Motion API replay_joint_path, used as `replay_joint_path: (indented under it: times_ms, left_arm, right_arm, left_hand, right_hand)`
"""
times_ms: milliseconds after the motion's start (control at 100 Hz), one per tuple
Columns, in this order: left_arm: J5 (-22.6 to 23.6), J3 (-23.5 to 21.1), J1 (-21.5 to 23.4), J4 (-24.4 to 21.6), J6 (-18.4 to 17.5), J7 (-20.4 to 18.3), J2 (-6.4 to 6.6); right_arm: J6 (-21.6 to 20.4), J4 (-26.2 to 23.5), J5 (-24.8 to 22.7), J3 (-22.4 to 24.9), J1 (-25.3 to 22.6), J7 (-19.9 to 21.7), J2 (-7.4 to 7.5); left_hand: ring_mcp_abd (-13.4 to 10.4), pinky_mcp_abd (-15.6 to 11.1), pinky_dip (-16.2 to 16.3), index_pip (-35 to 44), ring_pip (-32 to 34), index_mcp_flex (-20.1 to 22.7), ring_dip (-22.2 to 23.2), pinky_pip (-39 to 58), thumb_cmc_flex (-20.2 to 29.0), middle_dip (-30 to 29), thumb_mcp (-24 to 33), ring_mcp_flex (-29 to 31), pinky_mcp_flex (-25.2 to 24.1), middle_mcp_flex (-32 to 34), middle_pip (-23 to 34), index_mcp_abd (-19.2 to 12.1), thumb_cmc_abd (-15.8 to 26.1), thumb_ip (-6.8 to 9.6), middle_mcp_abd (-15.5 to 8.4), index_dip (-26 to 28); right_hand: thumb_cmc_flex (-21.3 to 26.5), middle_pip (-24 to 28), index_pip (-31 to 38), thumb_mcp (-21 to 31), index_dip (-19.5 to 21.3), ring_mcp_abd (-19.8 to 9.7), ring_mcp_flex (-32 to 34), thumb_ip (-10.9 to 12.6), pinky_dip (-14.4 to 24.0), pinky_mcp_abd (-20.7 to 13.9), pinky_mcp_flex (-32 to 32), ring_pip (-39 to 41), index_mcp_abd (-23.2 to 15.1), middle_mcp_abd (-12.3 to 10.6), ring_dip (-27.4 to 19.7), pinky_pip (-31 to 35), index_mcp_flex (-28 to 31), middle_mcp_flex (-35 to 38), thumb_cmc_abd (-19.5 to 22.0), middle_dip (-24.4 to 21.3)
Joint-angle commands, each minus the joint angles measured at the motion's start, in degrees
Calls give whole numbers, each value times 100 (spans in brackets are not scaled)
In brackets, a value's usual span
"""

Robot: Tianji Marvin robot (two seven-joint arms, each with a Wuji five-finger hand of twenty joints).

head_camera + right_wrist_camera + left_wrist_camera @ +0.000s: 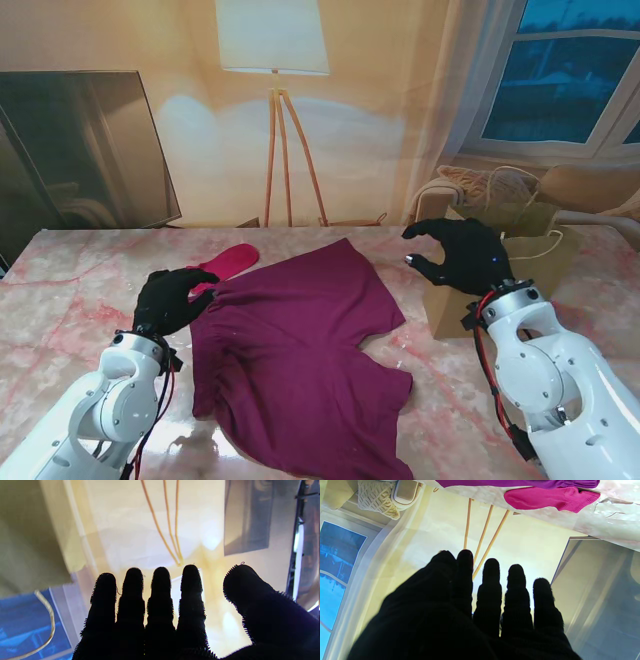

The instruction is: Fold the socks and the shorts into the kraft paper bag

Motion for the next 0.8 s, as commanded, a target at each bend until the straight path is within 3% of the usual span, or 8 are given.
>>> replay_joint_path:
  times_ms: [0, 170, 370, 400, 570, 620, 650, 790]
  left_arm:
    - [-30, -22, -46, 24, -16, 11, 31]
    - [-56, -4, -98, 118, -11, 43, 25]
    - [-153, -19, -271, 398, -46, -49, 35]
    - [-163, -20, -322, 465, -52, -107, 45]
    - [-478, -10, -656, 968, -129, -364, 59]
    - [-580, -8, -761, 1123, -134, -451, 63]
    - [-627, 2, -831, 1220, -125, -495, 65]
    - [-895, 26, -1130, 1603, -110, -846, 95]
  right_arm:
    - [-48, 136, 5, -148, -110, -62, -74]
    - [-12, 447, 272, -504, -111, -178, -110]
    - [30, 841, 449, -901, 18, -308, -141]
    - [48, 872, 484, -945, 40, -269, -138]
    - [124, 1105, 604, -1185, 205, -234, -150]
    - [134, 1166, 628, -1237, 245, -245, -154]
    - [133, 1203, 645, -1264, 270, -248, -157]
    - [140, 1339, 700, -1350, 357, -252, -164]
  left_hand:
    - [-184, -138, -67, 56, 111, -28, -72, 24, -17, -63, -59, 8, -48, 22, 83, -39, 143, -97, -47, 36]
    - [-202, -124, -137, 51, 101, -18, -111, -37, -58, -83, 39, 2, -88, 14, 80, -45, 167, -71, -49, 22]
    - [-285, -30, -256, 46, 67, -42, -175, -154, 447, -118, -630, -77, -297, -30, 57, -95, 484, -175, -29, 34]
    - [-327, 54, -284, 28, 30, -71, -190, -237, 394, -123, -678, -139, -453, -36, 48, -105, 541, -167, -217, 28]
    - [-553, -75, -688, -234, -308, -236, -336, -2000, -455, -216, -1342, -721, -828, -313, -121, -44, 1353, 201, -333, -124]
    - [-574, -116, -559, -328, -377, -287, -368, -2279, -657, -239, -1583, -841, -838, -407, -163, -7, 1534, 256, -319, -173]
    - [-597, -133, -152, -418, -419, -319, -395, -2642, -622, -267, -1948, -940, -805, -489, -192, 7, 1692, 311, -325, -199]
    - [-719, -324, -26, -738, -639, -578, -508, -3281, -947, -373, -2506, -1323, -837, -872, -336, 76, 2162, 452, -386, -322]
  right_hand:
    - [-151, -169, -121, -166, -72, -68, -21, 374, -195, -160, -57, -169, 33, 99, -120, -54, -29, -46, 213, -68]
    - [-245, -262, -224, -472, -104, -57, -152, 423, -265, -164, -166, -214, 70, 141, -143, -102, -165, -193, 354, -106]
    - [-262, -257, -215, -571, -93, -21, -159, 441, -263, -93, -214, -193, 34, 156, -130, -83, -126, -187, 406, -104]
    - [-267, -261, -220, -593, -92, -19, -179, 442, -259, -90, -233, -198, 30, 156, -129, -79, -137, -201, 434, -105]
    - [-252, -240, -217, -669, -75, -31, -205, 454, -237, -73, -268, -203, 20, 153, -118, -56, -152, -243, 483, -92]
    - [-253, -232, -212, -677, -69, -27, -211, 457, -232, -74, -270, -204, 15, 154, -115, -50, -146, -250, 481, -88]
    - [-252, -227, -209, -678, -66, -22, -213, 460, -229, -68, -271, -205, 9, 159, -113, -47, -143, -253, 492, -85]
    - [-256, -205, -211, -695, -56, -22, -218, 466, -218, -67, -281, -203, 13, 152, -105, -39, -150, -266, 501, -74]
